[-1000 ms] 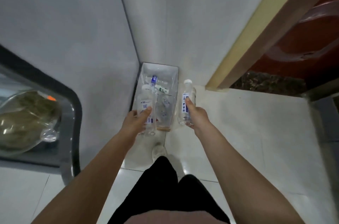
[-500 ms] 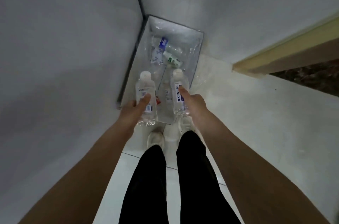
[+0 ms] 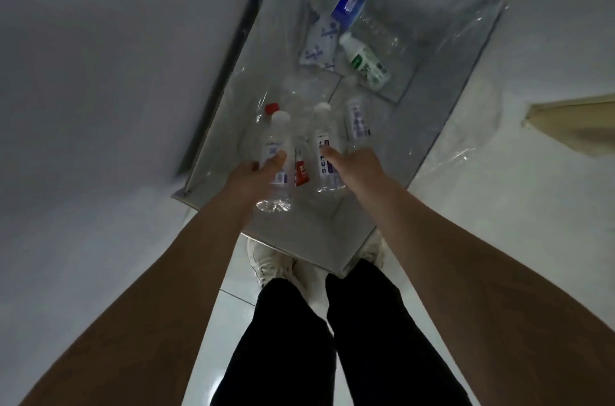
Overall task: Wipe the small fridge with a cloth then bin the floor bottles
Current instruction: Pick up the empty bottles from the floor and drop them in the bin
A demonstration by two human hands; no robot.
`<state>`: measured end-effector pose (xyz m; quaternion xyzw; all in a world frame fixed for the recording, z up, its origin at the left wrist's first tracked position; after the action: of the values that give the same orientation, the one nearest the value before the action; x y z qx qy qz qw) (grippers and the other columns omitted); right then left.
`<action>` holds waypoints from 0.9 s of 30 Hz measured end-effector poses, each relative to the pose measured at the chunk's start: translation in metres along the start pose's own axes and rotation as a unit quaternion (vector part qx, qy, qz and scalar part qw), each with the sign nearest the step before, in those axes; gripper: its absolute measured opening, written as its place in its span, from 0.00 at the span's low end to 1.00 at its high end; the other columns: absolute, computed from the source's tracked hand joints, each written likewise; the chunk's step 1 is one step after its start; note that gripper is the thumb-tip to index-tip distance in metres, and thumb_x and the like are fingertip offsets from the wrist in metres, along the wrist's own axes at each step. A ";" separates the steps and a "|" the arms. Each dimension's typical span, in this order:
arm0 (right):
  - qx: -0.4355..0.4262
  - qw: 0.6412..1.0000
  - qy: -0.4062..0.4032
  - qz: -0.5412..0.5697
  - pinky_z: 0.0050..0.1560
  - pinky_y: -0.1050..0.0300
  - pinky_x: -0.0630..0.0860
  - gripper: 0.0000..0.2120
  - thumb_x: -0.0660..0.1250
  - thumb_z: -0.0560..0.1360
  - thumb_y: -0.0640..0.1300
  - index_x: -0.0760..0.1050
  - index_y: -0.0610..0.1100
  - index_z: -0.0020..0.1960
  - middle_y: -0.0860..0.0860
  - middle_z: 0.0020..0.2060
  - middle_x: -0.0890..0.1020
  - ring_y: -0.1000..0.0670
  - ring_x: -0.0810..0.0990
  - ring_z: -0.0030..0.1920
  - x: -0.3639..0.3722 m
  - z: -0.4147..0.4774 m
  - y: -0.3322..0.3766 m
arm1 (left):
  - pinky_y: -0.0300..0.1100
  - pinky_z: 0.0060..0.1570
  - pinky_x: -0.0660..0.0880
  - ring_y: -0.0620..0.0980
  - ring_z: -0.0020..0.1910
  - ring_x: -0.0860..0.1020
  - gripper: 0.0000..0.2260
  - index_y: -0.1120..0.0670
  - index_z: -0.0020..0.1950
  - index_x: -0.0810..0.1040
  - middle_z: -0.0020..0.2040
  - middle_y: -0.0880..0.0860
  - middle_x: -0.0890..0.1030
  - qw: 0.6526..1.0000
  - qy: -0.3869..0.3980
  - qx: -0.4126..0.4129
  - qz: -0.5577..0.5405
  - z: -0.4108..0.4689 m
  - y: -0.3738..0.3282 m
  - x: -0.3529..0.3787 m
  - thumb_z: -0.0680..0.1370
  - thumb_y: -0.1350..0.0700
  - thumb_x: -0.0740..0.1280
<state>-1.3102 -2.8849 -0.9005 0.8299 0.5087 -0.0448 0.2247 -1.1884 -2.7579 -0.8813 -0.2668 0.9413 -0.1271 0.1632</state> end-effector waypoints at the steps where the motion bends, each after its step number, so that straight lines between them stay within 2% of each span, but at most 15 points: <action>1: 0.006 1.000 0.006 -0.003 0.32 0.59 0.67 0.21 0.66 0.73 0.58 0.71 0.40 0.35 0.49 0.27 0.72 0.52 0.72 0.27 0.008 0.012 -0.005 | 0.38 0.36 0.73 0.49 0.44 0.80 0.18 0.56 0.55 0.75 0.49 0.53 0.80 1.000 -0.005 -0.005 0.000 0.015 0.004 -0.001 0.74 0.43 0.67; 4: 0.025 1.000 0.018 0.005 0.39 0.59 0.68 0.22 0.66 0.74 0.58 0.76 0.38 0.49 0.48 0.33 0.75 0.51 0.74 0.33 0.030 0.044 -0.020 | 0.36 0.32 0.75 0.49 0.44 0.79 0.21 0.58 0.59 0.73 0.53 0.54 0.79 1.000 -0.014 -0.017 -0.005 0.048 0.018 -0.002 0.74 0.45 0.68; 6: 0.039 0.999 0.019 0.000 0.40 0.59 0.69 0.24 0.66 0.74 0.58 0.76 0.36 0.50 0.45 0.38 0.77 0.49 0.75 0.36 0.041 0.057 -0.027 | 0.42 0.42 0.79 0.55 0.49 0.80 0.29 0.61 0.61 0.75 0.56 0.57 0.80 1.000 -0.018 -0.022 -0.013 0.067 0.030 -0.002 0.69 0.42 0.72; 8: 0.045 0.999 0.009 0.009 0.41 0.59 0.70 0.24 0.67 0.73 0.56 0.75 0.34 0.53 0.44 0.44 0.80 0.47 0.78 0.41 0.050 0.065 -0.035 | 0.53 0.53 0.78 0.57 0.51 0.80 0.37 0.59 0.60 0.77 0.55 0.59 0.81 0.999 -0.027 -0.027 -0.016 0.089 0.047 -0.002 0.59 0.37 0.72; 10: 0.047 0.999 -0.006 0.022 0.44 0.58 0.73 0.24 0.68 0.73 0.55 0.75 0.35 0.57 0.42 0.51 0.81 0.45 0.80 0.47 0.058 0.072 -0.045 | 0.57 0.55 0.76 0.57 0.51 0.81 0.38 0.56 0.56 0.79 0.53 0.57 0.82 0.999 -0.025 -0.036 -0.009 0.113 0.068 0.001 0.53 0.35 0.72; 11: 0.052 0.998 -0.013 0.018 0.46 0.56 0.75 0.24 0.68 0.73 0.54 0.75 0.35 0.57 0.42 0.51 0.81 0.45 0.80 0.49 0.061 0.074 -0.048 | 0.58 0.55 0.76 0.57 0.50 0.81 0.35 0.56 0.53 0.80 0.52 0.57 0.83 0.999 -0.023 -0.034 -0.010 0.118 0.070 0.003 0.53 0.35 0.72; 13: 0.060 0.998 -0.024 -0.004 0.47 0.56 0.76 0.23 0.69 0.73 0.54 0.76 0.36 0.55 0.44 0.48 0.81 0.45 0.80 0.47 0.066 0.079 -0.050 | 0.59 0.53 0.77 0.57 0.49 0.82 0.31 0.56 0.50 0.81 0.50 0.59 0.83 0.999 -0.016 -0.034 0.007 0.127 0.075 0.006 0.54 0.38 0.73; 14: 0.068 0.997 -0.025 -0.015 0.46 0.58 0.74 0.24 0.69 0.73 0.54 0.75 0.35 0.57 0.44 0.48 0.80 0.46 0.79 0.48 0.067 0.081 -0.051 | 0.59 0.52 0.77 0.58 0.49 0.81 0.33 0.57 0.51 0.80 0.50 0.59 0.83 0.999 -0.012 -0.034 0.017 0.131 0.075 0.008 0.54 0.38 0.72; 16: 0.082 0.996 -0.029 -0.023 0.46 0.59 0.71 0.28 0.69 0.73 0.55 0.72 0.33 0.62 0.41 0.56 0.79 0.44 0.78 0.54 0.070 0.085 -0.052 | 0.59 0.52 0.77 0.59 0.50 0.81 0.37 0.60 0.56 0.78 0.52 0.60 0.82 0.998 -0.013 -0.052 0.021 0.127 0.070 0.008 0.55 0.38 0.74; 18: 0.082 0.996 -0.031 -0.022 0.46 0.59 0.71 0.29 0.68 0.73 0.55 0.71 0.33 0.63 0.40 0.59 0.78 0.42 0.78 0.57 0.073 0.086 -0.055 | 0.58 0.54 0.76 0.59 0.52 0.80 0.29 0.61 0.59 0.75 0.55 0.61 0.80 0.997 -0.020 -0.074 0.012 0.129 0.069 0.008 0.65 0.46 0.75; 20: 0.068 0.997 -0.029 -0.026 0.46 0.58 0.71 0.27 0.68 0.73 0.55 0.73 0.33 0.60 0.40 0.56 0.80 0.43 0.79 0.54 0.076 0.084 -0.056 | 0.56 0.55 0.76 0.58 0.52 0.80 0.21 0.61 0.59 0.75 0.55 0.61 0.80 0.996 -0.038 -0.073 0.017 0.125 0.062 0.008 0.71 0.52 0.73; 23: 0.041 0.998 -0.024 -0.031 0.37 0.61 0.71 0.22 0.69 0.72 0.55 0.77 0.35 0.51 0.43 0.43 0.82 0.47 0.80 0.41 0.078 0.079 -0.058 | 0.45 0.47 0.75 0.56 0.49 0.80 0.18 0.62 0.55 0.77 0.51 0.59 0.81 0.992 -0.051 -0.028 0.110 0.116 0.051 0.008 0.72 0.52 0.73; 25: 0.032 0.999 -0.028 -0.028 0.30 0.63 0.68 0.18 0.69 0.72 0.54 0.77 0.37 0.44 0.48 0.34 0.77 0.53 0.75 0.33 0.075 0.072 -0.057 | 0.44 0.46 0.74 0.56 0.50 0.80 0.18 0.63 0.55 0.78 0.52 0.61 0.81 0.986 -0.054 -0.009 0.159 0.113 0.046 0.008 0.72 0.51 0.72; 27: 0.015 0.999 -0.042 -0.003 0.29 0.67 0.66 0.14 0.69 0.73 0.51 0.74 0.40 0.45 0.51 0.36 0.74 0.54 0.73 0.35 0.070 0.064 -0.055 | 0.44 0.48 0.74 0.56 0.52 0.80 0.17 0.62 0.55 0.79 0.54 0.62 0.81 0.982 -0.059 0.004 0.181 0.105 0.039 0.007 0.72 0.52 0.72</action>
<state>-1.3146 -2.8331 -0.9973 0.8292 0.5006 -0.0876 0.2329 -1.1731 -2.7455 -0.9920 -0.0981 0.9621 -0.0836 0.2402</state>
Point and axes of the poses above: each hand's wrist, its own z-axis towards the middle knuckle, its own x-axis out of the palm, y = z × x, the point moved 2 cm from there along z, towards the middle knuckle
